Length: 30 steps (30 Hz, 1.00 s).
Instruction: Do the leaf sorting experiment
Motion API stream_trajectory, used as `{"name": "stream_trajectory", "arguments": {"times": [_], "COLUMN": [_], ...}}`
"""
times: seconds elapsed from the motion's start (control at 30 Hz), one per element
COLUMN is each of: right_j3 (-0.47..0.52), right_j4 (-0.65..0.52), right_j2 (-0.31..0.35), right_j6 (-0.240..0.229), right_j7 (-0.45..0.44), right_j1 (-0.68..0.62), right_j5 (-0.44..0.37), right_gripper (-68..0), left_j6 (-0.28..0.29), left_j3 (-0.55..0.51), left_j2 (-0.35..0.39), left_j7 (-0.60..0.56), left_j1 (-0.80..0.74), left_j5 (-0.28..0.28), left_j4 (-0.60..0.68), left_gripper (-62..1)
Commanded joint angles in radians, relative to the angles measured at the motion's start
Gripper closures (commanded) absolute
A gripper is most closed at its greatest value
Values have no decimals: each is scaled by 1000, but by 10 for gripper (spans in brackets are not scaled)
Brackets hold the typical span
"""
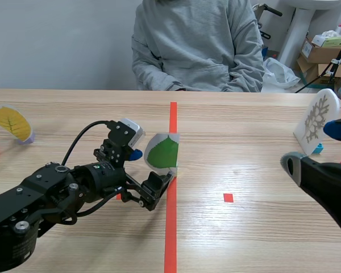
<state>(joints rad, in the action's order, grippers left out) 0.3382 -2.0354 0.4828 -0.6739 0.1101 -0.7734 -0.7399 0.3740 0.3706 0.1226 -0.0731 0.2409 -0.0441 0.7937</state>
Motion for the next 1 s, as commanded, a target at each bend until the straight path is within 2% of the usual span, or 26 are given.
{"name": "stream_trajectory", "arguments": {"times": [0.0, 0.07, 0.13, 0.33, 0.57, 0.7, 0.97], "right_j3": [3, 3, 3, 3, 3, 3, 3], "right_j4": [1, 1, 1, 1, 1, 1, 1], "right_j2": [10, 10, 10, 10, 10, 10, 10], "right_j6": [0, 0, 0, 0, 0, 0, 0], "right_j7": [-18, -18, -18, 9, 34, 42, 50], "right_j1": [11, 11, 11, 11, 11, 11, 11], "right_j5": [-29, -42, -60, -123, -129, -129, -128], "right_gripper": [-566, -566, -566, -566, -562, -562, -562], "left_j6": [2, 2, 2, 11, 18, 24, 25], "left_j3": [-9, -9, -9, -9, -9, -9, -9], "left_j2": [3, 2, 2, -1, -25, -34, -34], "left_j7": [-14, -14, -14, -17, -17, -16, -13], "left_j1": [3, 3, 3, 3, 3, 3, 3], "left_j5": [-11, -14, -20, -23, -27, -27, -26], "left_j4": [30, 30, 30, 30, 30, 30, 30], "left_gripper": [-585, -571, -522, -284, -171, -70, -40]}}
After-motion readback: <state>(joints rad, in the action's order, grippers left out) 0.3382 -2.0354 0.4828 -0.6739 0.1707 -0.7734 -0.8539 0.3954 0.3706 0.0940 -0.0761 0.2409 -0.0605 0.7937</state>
